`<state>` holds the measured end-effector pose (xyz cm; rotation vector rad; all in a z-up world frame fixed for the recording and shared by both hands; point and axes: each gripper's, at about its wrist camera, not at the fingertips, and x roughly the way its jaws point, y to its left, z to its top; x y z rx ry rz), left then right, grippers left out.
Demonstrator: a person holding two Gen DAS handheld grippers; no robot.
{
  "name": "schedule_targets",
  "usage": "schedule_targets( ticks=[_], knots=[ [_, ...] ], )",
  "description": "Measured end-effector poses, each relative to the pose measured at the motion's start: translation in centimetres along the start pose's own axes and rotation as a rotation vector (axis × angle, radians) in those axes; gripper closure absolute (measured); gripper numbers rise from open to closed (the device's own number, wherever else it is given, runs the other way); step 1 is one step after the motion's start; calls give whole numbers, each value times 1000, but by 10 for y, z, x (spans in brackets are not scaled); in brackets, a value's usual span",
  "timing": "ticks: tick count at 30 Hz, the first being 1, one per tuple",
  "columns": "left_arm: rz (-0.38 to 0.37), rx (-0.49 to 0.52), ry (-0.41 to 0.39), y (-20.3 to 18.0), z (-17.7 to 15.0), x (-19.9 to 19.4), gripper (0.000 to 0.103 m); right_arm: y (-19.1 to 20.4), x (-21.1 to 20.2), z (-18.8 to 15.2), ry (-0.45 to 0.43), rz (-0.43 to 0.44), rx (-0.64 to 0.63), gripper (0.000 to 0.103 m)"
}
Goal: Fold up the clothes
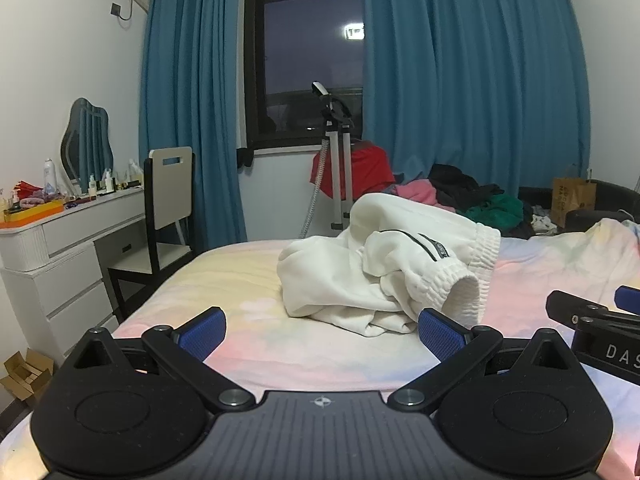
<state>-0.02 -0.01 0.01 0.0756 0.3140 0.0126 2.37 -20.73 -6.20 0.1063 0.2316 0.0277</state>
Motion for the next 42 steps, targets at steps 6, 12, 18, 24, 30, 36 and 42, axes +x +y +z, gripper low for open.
schedule_targets(
  ticks=[6, 12, 18, 24, 30, 36, 42],
  knots=[
    [-6, -19, -9, 6, -2, -7, 0, -4, 1, 3, -3, -11, -16, 18],
    [-5, -5, 18, 2, 0, -2, 0, 5, 0, -5, -13, -9, -5, 18],
    [-2, 11, 2, 0, 1, -1, 0, 1, 4, -4, -5, -3, -7, 18],
    [-8, 8, -1, 0, 0, -2, 0, 2, 3, -1, 1, -1, -7, 18],
    [-9, 10, 6, -1, -2, -2, 0, 2, 3, 0, 4, 1, -9, 18],
    [2, -4, -1, 2, -2, -2, 0, -2, 4, 0, 1, 2, 18, 18],
    [-3, -35, -7, 7, -1, -2, 0, -17, 2, 3, -6, -7, 101, 18]
  ],
)
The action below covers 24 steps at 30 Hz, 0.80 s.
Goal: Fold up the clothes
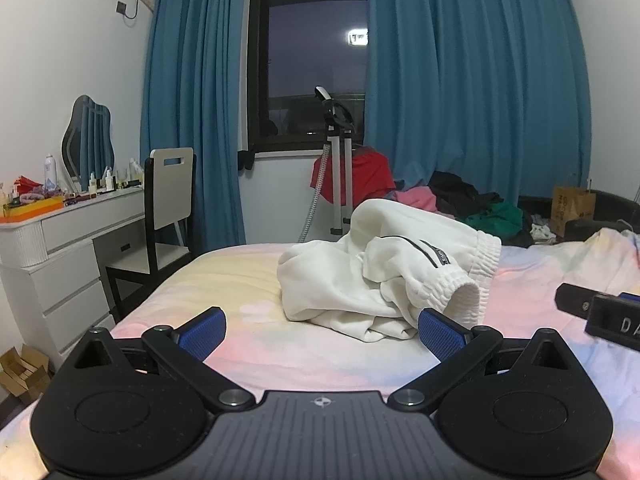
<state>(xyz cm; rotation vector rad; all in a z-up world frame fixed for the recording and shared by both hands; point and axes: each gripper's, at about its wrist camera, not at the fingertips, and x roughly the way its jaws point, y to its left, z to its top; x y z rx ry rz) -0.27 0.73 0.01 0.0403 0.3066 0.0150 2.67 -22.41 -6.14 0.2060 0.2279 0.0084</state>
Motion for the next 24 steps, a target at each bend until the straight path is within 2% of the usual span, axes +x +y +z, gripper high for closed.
schedule_targets(
  ticks=[5, 7, 9, 13, 14, 15, 16, 20, 24],
  knots=[
    [3, 10, -19, -1, -2, -2, 0, -5, -3, 1, -20, 12, 25, 19],
    [-6, 7, -20, -1, -3, -2, 0, -5, 0, 1, 4, 9, 16, 26],
    [-17, 0, -16, -1, -4, -1, 0, -4, 3, -1, 20, 20, 13, 28],
    [-23, -5, -10, 0, -6, 1, 0, -3, 3, 0, 30, 37, 3, 55],
    [-16, 0, -11, 0, -6, 1, 0, -3, 3, 0, 29, 33, -1, 60],
    [-10, 7, -12, -1, -7, 2, 0, -2, 2, 1, 24, 8, -5, 69],
    [-6, 12, -9, -1, -8, 3, 0, -4, 0, 2, 15, -2, 1, 73],
    [9, 31, 19, -5, -12, 11, 0, -15, -11, 10, -47, -54, 38, 73],
    [-80, 39, 81, -13, -19, 27, 0, -24, -16, 14, -103, -148, 26, 73]
  ],
)
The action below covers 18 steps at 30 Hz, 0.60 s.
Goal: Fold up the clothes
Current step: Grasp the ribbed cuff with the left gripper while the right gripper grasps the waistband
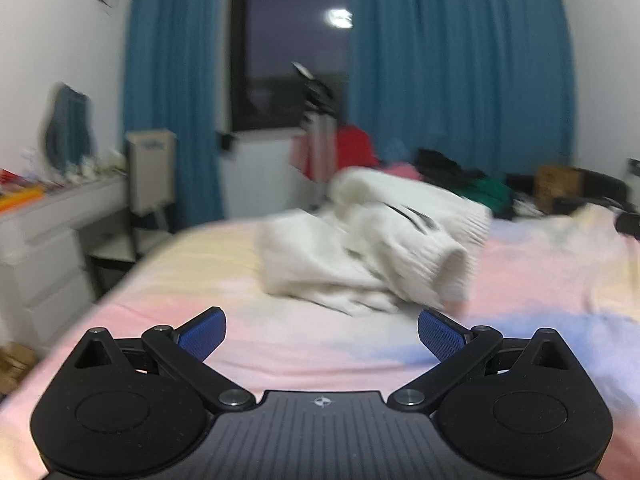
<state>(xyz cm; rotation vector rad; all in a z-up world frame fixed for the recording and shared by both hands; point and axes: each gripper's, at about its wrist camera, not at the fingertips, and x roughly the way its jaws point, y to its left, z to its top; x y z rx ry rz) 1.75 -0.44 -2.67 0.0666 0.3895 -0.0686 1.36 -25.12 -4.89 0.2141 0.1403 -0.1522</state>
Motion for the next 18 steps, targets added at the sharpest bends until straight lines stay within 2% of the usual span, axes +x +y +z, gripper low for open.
schedule_targets(
  ticks=[3, 5, 7, 8, 13, 15, 17, 18],
  knots=[
    [-17, 34, 35, -14, -2, 23, 0, -16, 2, 3, -8, -25, 55, 73],
    [-18, 102, 47, -31, -2, 45, 1, -27, 8, 5, 9, 4, 116, 73],
    [-23, 174, 38, -47, -1, 65, 1, -32, 18, 5, 37, 12, 127, 83],
    [-25, 200, 32, -55, -1, 75, 1, -33, 22, 4, 52, 10, 122, 84],
    [-15, 184, 3, -84, 17, 134, 5, -34, 46, -5, 96, 32, 104, 85],
    [34, 219, -26, -96, 22, 156, 7, -35, 56, -10, 123, 47, 111, 85],
    [102, 254, -43, -105, 24, 178, 13, -37, 64, -16, 143, 62, 116, 85],
    [136, 260, -41, -106, 25, 186, 29, -36, 67, -19, 143, 64, 110, 85]
  ],
)
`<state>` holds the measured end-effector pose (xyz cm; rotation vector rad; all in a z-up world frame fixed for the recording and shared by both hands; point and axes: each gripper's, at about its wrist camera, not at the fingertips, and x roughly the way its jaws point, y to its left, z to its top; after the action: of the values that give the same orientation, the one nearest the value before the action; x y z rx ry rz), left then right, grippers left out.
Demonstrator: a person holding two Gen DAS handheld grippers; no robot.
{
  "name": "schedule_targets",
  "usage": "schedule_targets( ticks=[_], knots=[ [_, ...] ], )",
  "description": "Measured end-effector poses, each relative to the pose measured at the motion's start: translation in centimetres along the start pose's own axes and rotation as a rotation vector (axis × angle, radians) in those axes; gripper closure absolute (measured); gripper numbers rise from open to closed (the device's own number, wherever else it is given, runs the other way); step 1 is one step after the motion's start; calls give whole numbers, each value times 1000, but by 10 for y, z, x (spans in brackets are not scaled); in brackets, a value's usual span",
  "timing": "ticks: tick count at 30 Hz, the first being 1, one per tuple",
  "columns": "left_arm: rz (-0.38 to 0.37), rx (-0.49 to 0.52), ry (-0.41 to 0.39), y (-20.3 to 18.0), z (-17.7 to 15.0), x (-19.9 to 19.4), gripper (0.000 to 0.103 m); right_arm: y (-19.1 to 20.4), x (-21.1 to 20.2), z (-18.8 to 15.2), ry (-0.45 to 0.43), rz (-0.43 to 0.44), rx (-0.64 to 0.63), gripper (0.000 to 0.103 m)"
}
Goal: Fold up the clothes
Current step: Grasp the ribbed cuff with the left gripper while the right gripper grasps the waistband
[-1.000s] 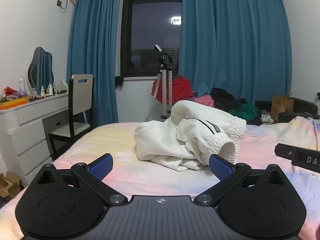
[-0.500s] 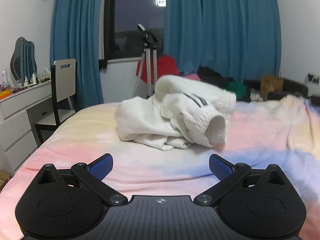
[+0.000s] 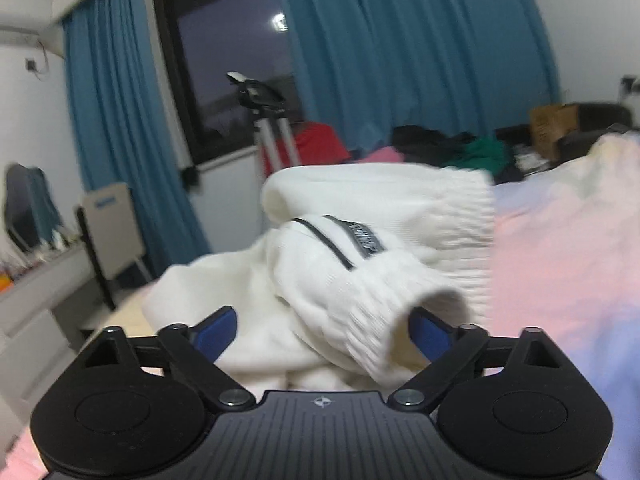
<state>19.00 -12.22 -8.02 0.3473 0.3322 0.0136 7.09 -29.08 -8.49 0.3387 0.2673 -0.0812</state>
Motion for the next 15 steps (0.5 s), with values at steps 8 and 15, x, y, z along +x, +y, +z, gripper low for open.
schedule_targets(
  ticks=[8, 15],
  knots=[
    [69, -189, -82, 45, 17, -10, 88, 5, 23, -13, 49, 21, -4, 85],
    [50, -269, -118, 126, 23, -72, 93, 26, 2, -16, 14, 80, -96, 85]
  ],
)
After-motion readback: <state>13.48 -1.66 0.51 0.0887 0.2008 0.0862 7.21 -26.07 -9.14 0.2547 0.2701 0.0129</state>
